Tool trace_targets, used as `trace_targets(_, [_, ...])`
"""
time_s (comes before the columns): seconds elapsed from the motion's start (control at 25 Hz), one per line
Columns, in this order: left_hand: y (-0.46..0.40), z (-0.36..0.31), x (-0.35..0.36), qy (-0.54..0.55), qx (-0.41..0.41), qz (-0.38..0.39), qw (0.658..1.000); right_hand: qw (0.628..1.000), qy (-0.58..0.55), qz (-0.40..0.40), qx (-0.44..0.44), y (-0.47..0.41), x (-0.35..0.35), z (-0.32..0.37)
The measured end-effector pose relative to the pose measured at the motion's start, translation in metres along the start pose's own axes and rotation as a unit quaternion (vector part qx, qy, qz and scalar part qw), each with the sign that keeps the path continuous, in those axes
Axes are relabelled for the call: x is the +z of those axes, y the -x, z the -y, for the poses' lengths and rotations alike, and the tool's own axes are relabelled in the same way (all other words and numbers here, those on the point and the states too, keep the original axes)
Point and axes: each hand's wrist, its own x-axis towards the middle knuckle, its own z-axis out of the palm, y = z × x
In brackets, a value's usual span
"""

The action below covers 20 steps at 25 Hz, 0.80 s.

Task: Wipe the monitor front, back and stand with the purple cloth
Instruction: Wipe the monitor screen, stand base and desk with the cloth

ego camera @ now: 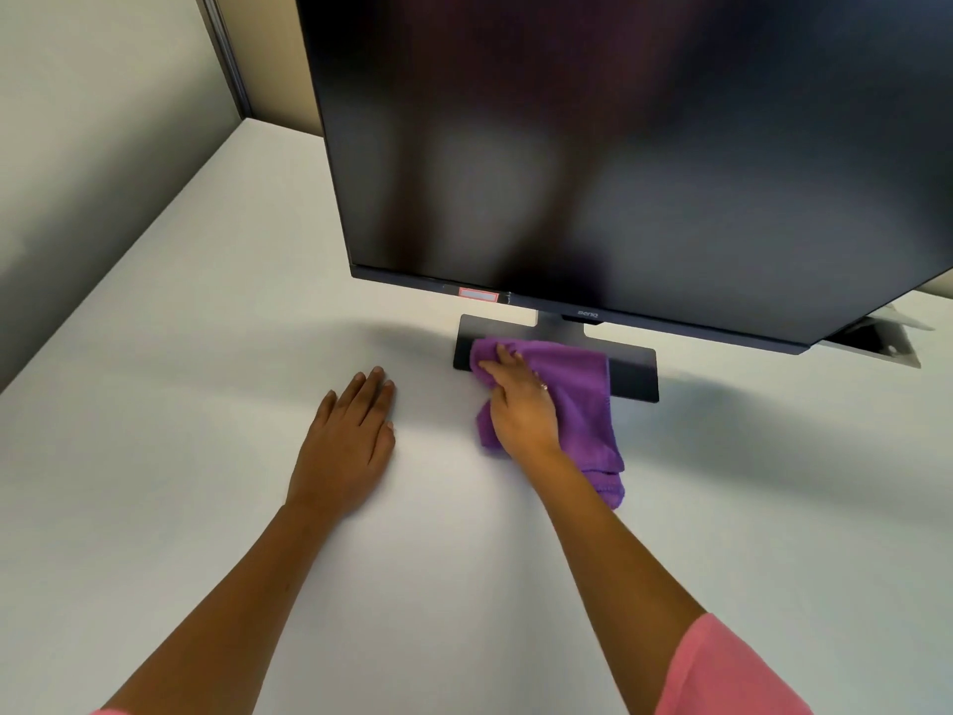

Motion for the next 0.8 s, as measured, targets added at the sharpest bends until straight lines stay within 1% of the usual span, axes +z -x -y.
trace_targets(0.08, [-0.001, 0.001, 0.001, 0.007, 0.003, 0.006, 1.0, 0.991, -0.135, -0.001, 0.004, 0.018, -0.002, 0.007])
trace_targets(0.12, [-0.001, 0.002, 0.001, 0.01, 0.005, 0.013, 1.0, 0.984, -0.176, 0.011, 0.011, 0.029, -0.007, 0.009])
trace_targets(0.2, [-0.001, 0.004, 0.001, 0.016, 0.012, 0.023, 1.0, 0.974, -0.221, 0.034, 0.039, 0.048, -0.02, 0.006])
trace_targets(0.28, [-0.002, 0.008, -0.003, 0.028, 0.021, 0.042, 0.999, 0.969, -0.232, 0.047, 0.074, 0.067, -0.033, 0.003])
trace_targets(0.36, [-0.005, 0.01, -0.01, 0.049, 0.028, 0.078, 0.995, 0.974, -0.201, 0.03, 0.105, 0.088, -0.043, -0.002])
trace_targets(0.44, [-0.004, 0.007, -0.019, 0.059, 0.028, 0.094, 0.993, 0.985, -0.146, 0.002, 0.096, 0.11, -0.045, -0.004])
trace_targets(0.48, [0.0, 0.002, -0.025, 0.053, 0.037, 0.078, 0.995, 0.99, -0.111, 0.008, 0.083, 0.12, -0.047, -0.002])
trace_targets(0.52, [0.008, -0.006, -0.03, 0.037, 0.054, 0.066, 0.996, 0.994, -0.067, 0.042, 0.074, 0.13, -0.045, -0.002])
trace_targets(0.56, [0.019, -0.014, -0.031, 0.026, 0.067, 0.067, 0.995, 0.992, -0.011, 0.099, 0.075, 0.14, -0.042, -0.001])
trace_targets(0.6, [0.032, -0.024, -0.032, 0.022, 0.073, 0.075, 0.994, 0.987, 0.057, 0.133, 0.069, 0.151, -0.036, -0.001])
trace_targets(0.64, [0.045, -0.032, -0.028, 0.02, 0.089, 0.076, 0.993, 0.983, 0.108, 0.139, 0.056, 0.16, -0.032, 0.001])
trace_targets(0.68, [0.057, -0.04, -0.026, 0.018, 0.102, 0.079, 0.992, 0.979, 0.126, 0.144, 0.065, 0.168, -0.026, 0.002])
trace_targets(0.72, [0.067, -0.047, -0.022, 0.014, 0.116, 0.088, 0.989, 0.975, 0.137, 0.14, 0.102, 0.175, -0.018, 0.003])
trace_targets(0.8, [0.082, -0.055, -0.016, -0.007, 0.131, 0.128, 0.983, 0.976, 0.139, 0.097, 0.134, 0.183, -0.007, -0.006])
